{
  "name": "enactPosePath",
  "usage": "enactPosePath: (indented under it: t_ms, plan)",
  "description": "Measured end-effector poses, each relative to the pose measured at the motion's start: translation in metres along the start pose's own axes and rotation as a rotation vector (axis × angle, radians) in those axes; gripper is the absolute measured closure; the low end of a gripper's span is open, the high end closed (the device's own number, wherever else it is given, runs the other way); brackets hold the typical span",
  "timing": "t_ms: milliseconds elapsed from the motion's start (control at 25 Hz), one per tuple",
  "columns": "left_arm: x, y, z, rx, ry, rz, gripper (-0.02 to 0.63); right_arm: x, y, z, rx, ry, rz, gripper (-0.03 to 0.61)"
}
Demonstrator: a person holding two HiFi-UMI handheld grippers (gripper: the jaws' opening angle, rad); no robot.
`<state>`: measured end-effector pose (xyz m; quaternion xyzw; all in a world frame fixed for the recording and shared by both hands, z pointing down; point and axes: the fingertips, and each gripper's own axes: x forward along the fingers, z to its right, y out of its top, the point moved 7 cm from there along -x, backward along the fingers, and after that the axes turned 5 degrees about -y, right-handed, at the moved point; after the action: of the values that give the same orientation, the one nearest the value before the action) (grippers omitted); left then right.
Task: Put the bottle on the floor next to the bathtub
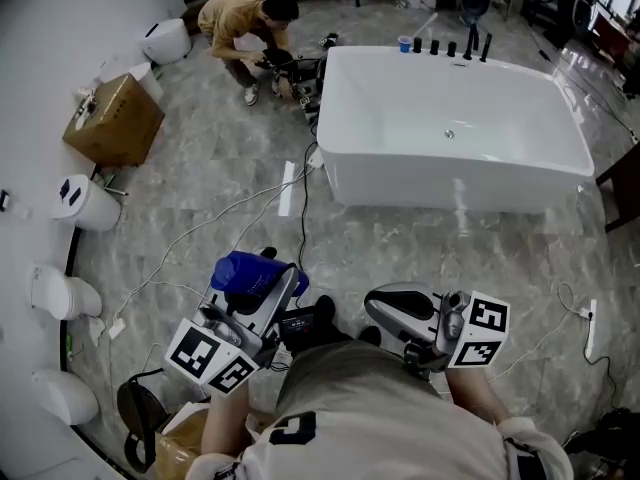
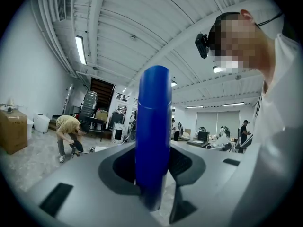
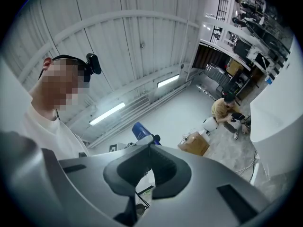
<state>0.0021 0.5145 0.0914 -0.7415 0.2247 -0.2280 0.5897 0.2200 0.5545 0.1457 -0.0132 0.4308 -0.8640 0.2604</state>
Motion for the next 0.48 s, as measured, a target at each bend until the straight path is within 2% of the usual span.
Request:
enactPosePath:
  t_ms: [320,480]
  plan:
    - [0.007,-0.005,-0.024,-0.004,0.005,0.020,0.416,0.012,0.002,0.016,0.000,-0.021,-0.018,0.549]
    - [-0.002,-0.033,-0.025,-0.013,0.009,0.047,0.416,0.004,-0.021,0.022,-0.017,-0.026,-0.032,0.549]
